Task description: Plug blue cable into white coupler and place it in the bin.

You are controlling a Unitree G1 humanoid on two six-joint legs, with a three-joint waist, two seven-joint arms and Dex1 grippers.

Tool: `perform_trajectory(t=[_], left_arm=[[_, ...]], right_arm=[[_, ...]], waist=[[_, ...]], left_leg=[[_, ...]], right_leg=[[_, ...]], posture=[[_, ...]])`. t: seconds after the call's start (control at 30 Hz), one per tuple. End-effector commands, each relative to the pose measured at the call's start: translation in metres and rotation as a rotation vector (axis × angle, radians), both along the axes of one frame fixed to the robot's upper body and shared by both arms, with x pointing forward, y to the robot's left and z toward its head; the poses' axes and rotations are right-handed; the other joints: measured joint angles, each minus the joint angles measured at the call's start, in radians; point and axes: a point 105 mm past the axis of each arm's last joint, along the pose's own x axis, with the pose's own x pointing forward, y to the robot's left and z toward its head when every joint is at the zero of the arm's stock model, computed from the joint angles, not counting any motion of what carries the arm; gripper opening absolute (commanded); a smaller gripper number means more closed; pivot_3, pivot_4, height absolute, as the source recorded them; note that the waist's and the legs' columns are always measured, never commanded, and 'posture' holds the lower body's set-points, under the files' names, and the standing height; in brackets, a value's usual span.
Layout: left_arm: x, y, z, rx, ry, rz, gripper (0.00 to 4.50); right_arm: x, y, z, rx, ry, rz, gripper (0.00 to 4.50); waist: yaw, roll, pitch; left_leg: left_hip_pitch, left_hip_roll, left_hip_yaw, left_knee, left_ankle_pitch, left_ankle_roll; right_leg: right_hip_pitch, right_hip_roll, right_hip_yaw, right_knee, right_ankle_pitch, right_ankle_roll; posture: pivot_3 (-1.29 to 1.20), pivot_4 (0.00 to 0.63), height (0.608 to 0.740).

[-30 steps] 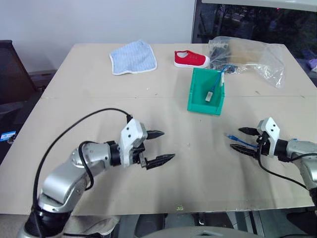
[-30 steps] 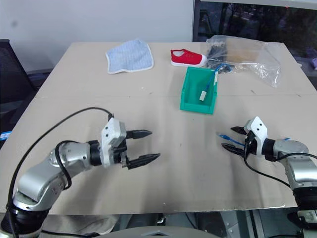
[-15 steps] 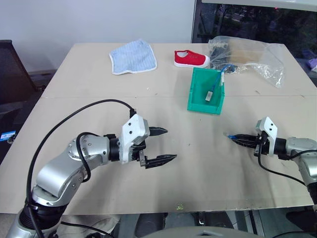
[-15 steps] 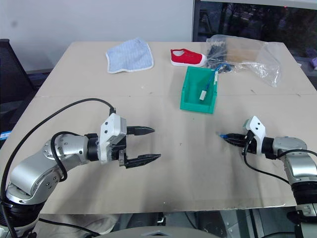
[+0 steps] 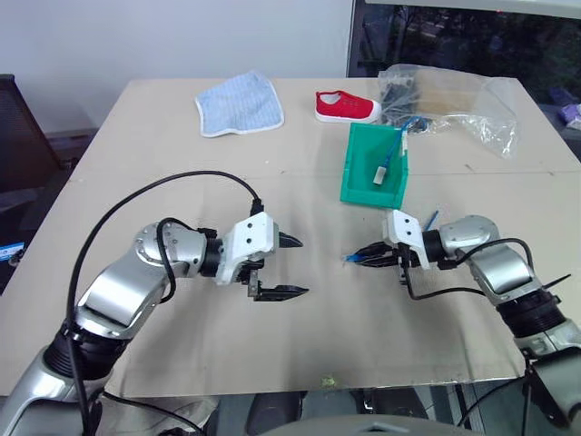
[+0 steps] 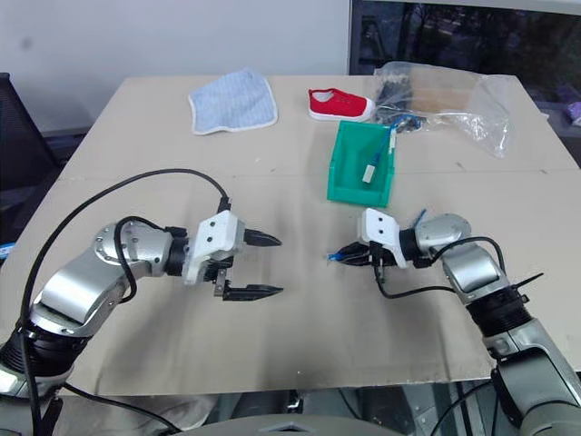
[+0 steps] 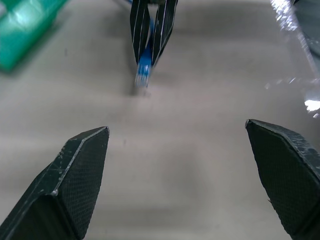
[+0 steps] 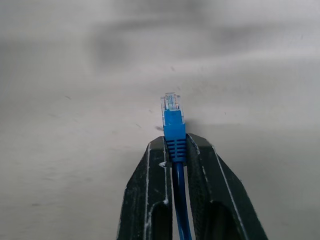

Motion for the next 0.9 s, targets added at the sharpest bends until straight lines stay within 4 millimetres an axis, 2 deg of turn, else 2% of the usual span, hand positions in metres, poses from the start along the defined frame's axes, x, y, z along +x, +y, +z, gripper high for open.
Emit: perform_trajectory(t=[0.03, 0.17, 0.23, 0.33, 0.5, 0.7, 0.8, 0.9], left_arm=[[0.005, -0.006, 0.002, 0.016, -0.049, -0.035, 4.50], [0.014, -0.015, -0.002, -0.002, -0.045, -0.033, 4.50], [0.019, -0.023, -0.003, -0.014, -0.045, -0.042, 4.50], [0.027, -0.037, -0.008, -0.041, -0.023, -0.045, 4.50], [0.039, -0.058, -0.019, -0.052, 0.008, -0.067, 4.50], [0.052, -0.068, -0.035, 0.000, 0.034, -0.089, 4.50], [0.051, -0.068, -0.042, 0.024, 0.055, -0.108, 3.71], [0.049, -0.067, -0.047, 0.038, 0.066, -0.120, 2.35]], right_arm=[[0.006, -0.002, 0.012, 0.023, -0.060, -0.019, 1.45], [0.004, -0.016, 0.021, 0.098, -0.070, -0.103, 3.47], [-0.004, -0.029, 0.031, 0.188, -0.054, -0.174, 4.29], [-0.023, -0.047, 0.038, 0.286, -0.033, -0.271, 4.41], [-0.054, -0.070, 0.035, 0.355, 0.008, -0.407, 4.41], [-0.065, -0.082, 0.034, 0.389, -0.007, -0.541, 4.41], [-0.067, -0.083, 0.034, 0.400, -0.017, -0.574, 4.50], [-0.069, -0.084, 0.033, 0.400, -0.018, -0.592, 4.50]], waist=[[0.000, 0.000, 0.000], [0.003, 0.000, 0.000], [0.012, 0.000, 0.000], [0.019, 0.000, 0.000], [0.011, -0.001, 0.000], [-0.005, -0.001, 0.000], [-0.007, -0.002, 0.000], [-0.008, -0.002, 0.000]], left_leg=[[0.000, 0.000, 0.000, 0.000, 0.000, 0.000], [0.000, 0.000, -0.001, 0.000, 0.000, 0.000], [0.000, 0.000, -0.001, 0.000, 0.000, 0.000], [0.000, 0.000, -0.001, 0.000, 0.000, 0.000], [0.001, -0.001, -0.002, 0.001, 0.000, 0.000], [0.005, -0.001, -0.001, 0.003, 0.000, 0.000], [0.005, -0.001, -0.002, 0.003, 0.000, 0.000], [0.005, -0.001, -0.002, 0.003, 0.000, 0.000]], right_leg=[[0.000, 0.000, 0.000, 0.000, 0.000, 0.000], [-0.001, 0.000, -0.001, 0.001, 0.000, 0.000], [-0.001, 0.000, -0.001, 0.001, 0.000, 0.000], [-0.001, 0.000, -0.001, 0.002, 0.000, 0.000], [0.000, -0.001, -0.001, 0.006, 0.000, 0.001], [0.000, 0.001, 0.003, 0.012, 0.000, 0.001], [0.000, 0.002, 0.002, 0.014, -0.001, 0.001], [0.000, 0.002, 0.003, 0.013, -0.001, 0.001]], posture=[[0.00, 0.150, 0.740], [0.00, 0.150, 0.740], [0.00, 0.150, 0.740], [0.00, 0.150, 0.740], [0.00, 0.150, 0.740], [0.00, 0.150, 0.740], [0.00, 0.150, 0.740], [0.00, 0.150, 0.740]])
